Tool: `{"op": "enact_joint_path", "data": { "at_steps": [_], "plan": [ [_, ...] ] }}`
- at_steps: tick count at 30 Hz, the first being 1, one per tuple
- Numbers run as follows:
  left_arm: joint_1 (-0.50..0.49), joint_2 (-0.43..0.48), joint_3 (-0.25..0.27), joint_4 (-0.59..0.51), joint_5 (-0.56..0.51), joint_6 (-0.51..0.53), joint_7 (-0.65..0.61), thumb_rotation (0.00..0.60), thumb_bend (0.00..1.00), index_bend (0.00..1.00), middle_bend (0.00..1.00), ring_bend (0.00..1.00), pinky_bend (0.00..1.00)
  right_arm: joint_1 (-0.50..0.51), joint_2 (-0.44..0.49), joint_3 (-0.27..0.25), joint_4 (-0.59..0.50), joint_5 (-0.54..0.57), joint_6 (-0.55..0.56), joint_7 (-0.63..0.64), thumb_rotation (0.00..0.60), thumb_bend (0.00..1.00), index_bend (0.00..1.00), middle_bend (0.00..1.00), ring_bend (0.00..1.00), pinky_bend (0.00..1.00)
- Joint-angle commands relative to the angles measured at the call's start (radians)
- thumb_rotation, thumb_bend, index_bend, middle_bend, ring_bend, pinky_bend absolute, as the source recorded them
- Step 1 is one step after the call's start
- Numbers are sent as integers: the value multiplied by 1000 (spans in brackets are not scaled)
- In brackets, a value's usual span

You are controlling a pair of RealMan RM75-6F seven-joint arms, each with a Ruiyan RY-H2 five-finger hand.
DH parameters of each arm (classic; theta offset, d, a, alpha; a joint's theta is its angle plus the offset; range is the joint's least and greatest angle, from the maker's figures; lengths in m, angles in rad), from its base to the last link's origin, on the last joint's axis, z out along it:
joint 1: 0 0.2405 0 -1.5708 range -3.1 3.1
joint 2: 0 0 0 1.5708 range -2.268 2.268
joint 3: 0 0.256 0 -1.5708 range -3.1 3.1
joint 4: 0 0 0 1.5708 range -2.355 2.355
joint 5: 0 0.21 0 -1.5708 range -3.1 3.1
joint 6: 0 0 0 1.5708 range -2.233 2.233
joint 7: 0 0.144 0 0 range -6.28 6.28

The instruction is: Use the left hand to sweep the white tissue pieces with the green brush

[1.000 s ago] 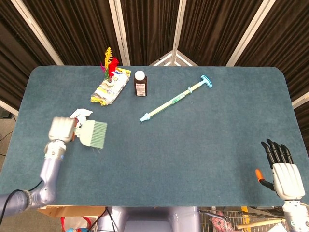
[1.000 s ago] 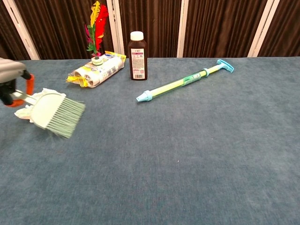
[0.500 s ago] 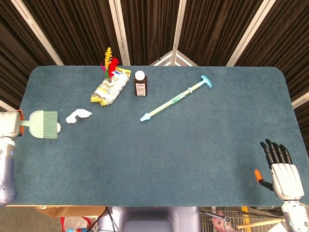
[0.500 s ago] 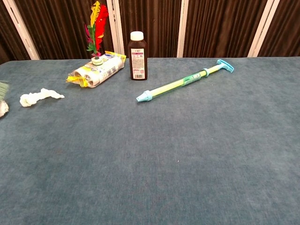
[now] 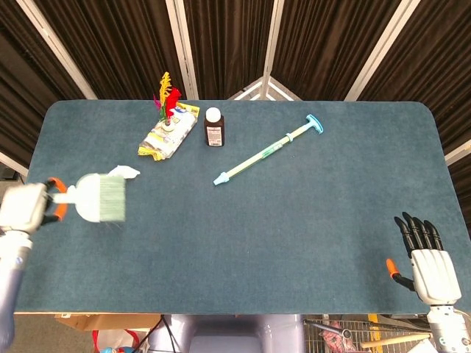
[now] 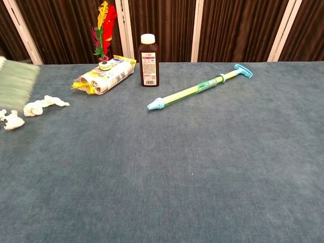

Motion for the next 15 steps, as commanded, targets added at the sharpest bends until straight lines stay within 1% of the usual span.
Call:
{"op": "enact_joint_path", "data": {
  "at_steps": [1,3,4,6,7,8,9,10,11,12,13,14,15],
  "plan": [
    [21,-57,58,-86,42,-17,55,600,734,771,1000,1000,1000,-1,0,-1,-1,-3,3,-1,600,376,0,0,0,0],
    [18,-114,66,-81,43,-24,75,600,715,753,1000,1000,1000,-2,1,-1,0,-1,2,0,600,376,0,0,0,0],
    [18,-148,68,-78,38,-26,81,600,691,728,1000,1000,1000,-2,1,-1,0,2,0,0,600,376,0,0,0,0],
    [21,-196,67,-74,32,-22,84,600,599,642,1000,1000,1000,-2,3,-1,-1,7,-4,0,600,376,0,0,0,0],
    [22,-212,68,-71,35,-21,87,600,501,559,991,996,1000,-2,4,-1,-1,8,-5,0,600,376,0,0,0,0],
    [23,-231,75,-64,40,-20,98,600,379,464,970,981,1000,-2,6,-1,-2,10,-5,1,600,376,0,0,0,0],
    [24,-239,79,-59,44,-19,106,600,296,405,949,964,998,-3,7,-1,-2,11,-5,3,600,376,0,0,0,0],
    [24,-244,89,-56,48,-23,121,600,186,324,904,927,985,-3,8,0,-3,12,-5,6,600,376,0,0,0,0],
    [25,-242,100,-54,51,-27,138,600,109,260,847,878,960,-3,9,-1,-3,12,-5,9,600,376,0,0,0,0],
    [26,-238,107,-53,54,-26,149,600,76,221,804,841,935,-4,10,-1,-3,12,-5,10,600,375,0,0,0,0],
    [29,-232,113,-54,59,-24,157,600,50,162,731,783,888,-4,11,-1,-3,12,-5,11,600,375,0,0,0,0],
    [34,-222,120,-55,69,-17,163,600,39,105,650,721,829,-4,12,-1,-3,12,-6,12,600,376,0,0,0,0],
    [39,-212,124,-56,77,-9,164,600,37,74,593,678,783,-3,12,-1,-3,12,-7,13,600,376,0,0,0,0]
  ]
}}
